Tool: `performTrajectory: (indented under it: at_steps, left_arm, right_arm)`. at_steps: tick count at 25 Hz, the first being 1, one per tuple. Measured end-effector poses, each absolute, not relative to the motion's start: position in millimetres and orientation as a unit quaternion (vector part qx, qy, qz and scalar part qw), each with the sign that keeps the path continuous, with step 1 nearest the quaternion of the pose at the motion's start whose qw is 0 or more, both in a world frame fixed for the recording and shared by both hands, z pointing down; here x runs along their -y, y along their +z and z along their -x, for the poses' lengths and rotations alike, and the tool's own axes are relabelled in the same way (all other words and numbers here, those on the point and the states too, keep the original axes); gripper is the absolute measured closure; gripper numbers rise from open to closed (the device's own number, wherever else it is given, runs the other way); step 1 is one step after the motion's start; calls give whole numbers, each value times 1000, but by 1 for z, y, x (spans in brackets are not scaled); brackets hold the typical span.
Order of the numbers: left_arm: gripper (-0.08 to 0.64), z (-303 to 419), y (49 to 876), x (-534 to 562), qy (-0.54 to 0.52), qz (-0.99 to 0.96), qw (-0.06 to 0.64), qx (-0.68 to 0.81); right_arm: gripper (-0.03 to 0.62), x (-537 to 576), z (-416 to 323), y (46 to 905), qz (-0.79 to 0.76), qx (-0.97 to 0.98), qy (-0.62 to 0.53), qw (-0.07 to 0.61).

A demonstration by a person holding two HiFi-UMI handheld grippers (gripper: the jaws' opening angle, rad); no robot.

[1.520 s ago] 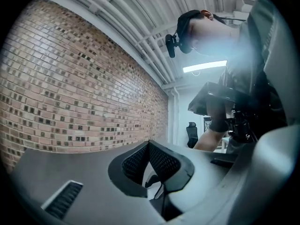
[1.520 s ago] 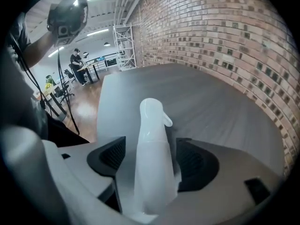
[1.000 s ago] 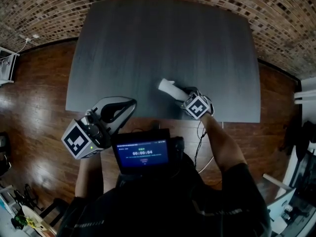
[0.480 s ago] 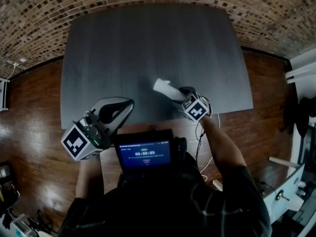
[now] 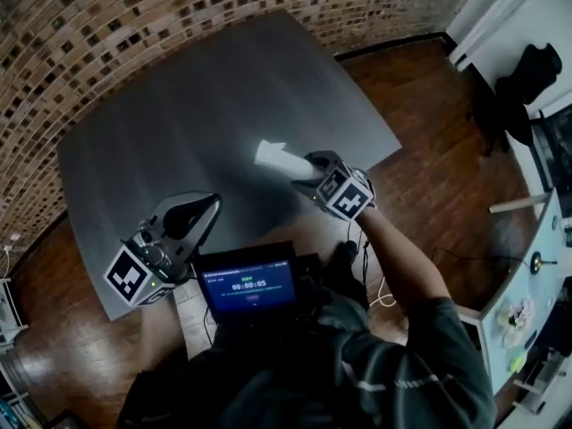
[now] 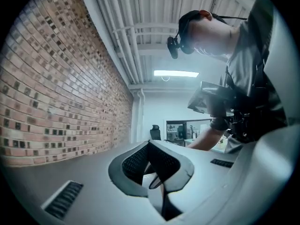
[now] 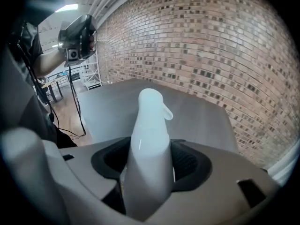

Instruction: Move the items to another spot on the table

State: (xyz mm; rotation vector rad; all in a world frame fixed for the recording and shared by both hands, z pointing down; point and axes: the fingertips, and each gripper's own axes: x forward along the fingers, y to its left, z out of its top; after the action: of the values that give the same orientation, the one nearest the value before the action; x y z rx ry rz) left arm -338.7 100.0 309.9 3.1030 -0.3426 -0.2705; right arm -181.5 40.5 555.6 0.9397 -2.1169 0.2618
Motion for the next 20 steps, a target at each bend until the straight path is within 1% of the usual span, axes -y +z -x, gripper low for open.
performTrajectory:
  at_steps: [8, 14, 20]
  left_arm:
    - [566, 217, 308, -108, -68, -995, -2, 75]
    - [566, 127, 302, -113, -65, -993, -9, 102]
    - [566, 36, 290, -115, -75, -989, -3, 127]
  right_arm:
    - [316, -61, 78, 532, -388, 841, 100, 364]
    - [316, -68, -21, 520, -391, 848, 73, 351]
    - [316, -70, -101, 503, -370, 860, 61, 347]
